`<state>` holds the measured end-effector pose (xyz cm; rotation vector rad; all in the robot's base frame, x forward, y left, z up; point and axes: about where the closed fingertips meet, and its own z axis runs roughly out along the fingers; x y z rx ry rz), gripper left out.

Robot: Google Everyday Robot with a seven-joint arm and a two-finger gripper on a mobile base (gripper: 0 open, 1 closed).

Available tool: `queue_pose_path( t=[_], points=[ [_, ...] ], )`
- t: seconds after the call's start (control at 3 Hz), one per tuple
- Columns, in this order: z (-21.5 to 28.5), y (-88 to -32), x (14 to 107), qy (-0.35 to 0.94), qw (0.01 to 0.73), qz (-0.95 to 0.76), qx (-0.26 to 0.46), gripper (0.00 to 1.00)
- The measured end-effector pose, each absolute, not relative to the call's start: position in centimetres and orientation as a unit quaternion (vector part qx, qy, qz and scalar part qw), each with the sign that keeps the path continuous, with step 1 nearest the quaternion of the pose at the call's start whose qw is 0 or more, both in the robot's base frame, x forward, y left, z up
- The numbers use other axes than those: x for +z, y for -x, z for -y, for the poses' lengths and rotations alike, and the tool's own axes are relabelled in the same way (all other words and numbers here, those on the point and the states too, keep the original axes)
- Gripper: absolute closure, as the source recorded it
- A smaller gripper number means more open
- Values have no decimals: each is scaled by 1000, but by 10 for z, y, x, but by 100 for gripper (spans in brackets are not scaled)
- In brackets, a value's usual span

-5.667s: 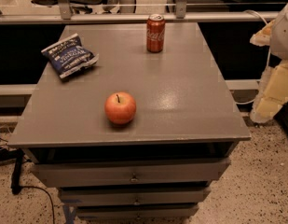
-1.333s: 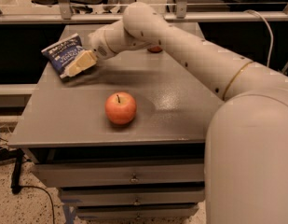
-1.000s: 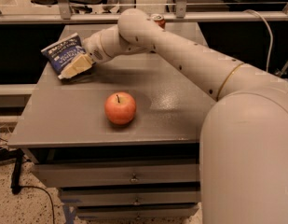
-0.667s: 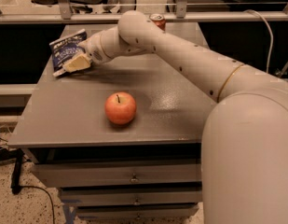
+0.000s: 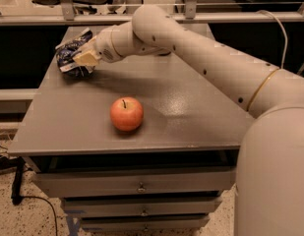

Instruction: Move blue chip bag near coke can

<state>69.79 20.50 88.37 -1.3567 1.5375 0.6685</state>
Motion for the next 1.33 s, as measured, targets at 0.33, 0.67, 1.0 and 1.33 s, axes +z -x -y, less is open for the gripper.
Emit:
queue_pose_path(
  t=[0.33, 0.67, 1.0, 1.33],
  points=[
    [-181, -686, 899, 558, 485, -617, 270, 100],
    [-132, -670, 916, 540, 504, -624, 255, 100],
    [-49, -648, 932, 505, 519, -656, 211, 100],
    [34, -620, 944, 469, 520, -697, 153, 100]
  ],
)
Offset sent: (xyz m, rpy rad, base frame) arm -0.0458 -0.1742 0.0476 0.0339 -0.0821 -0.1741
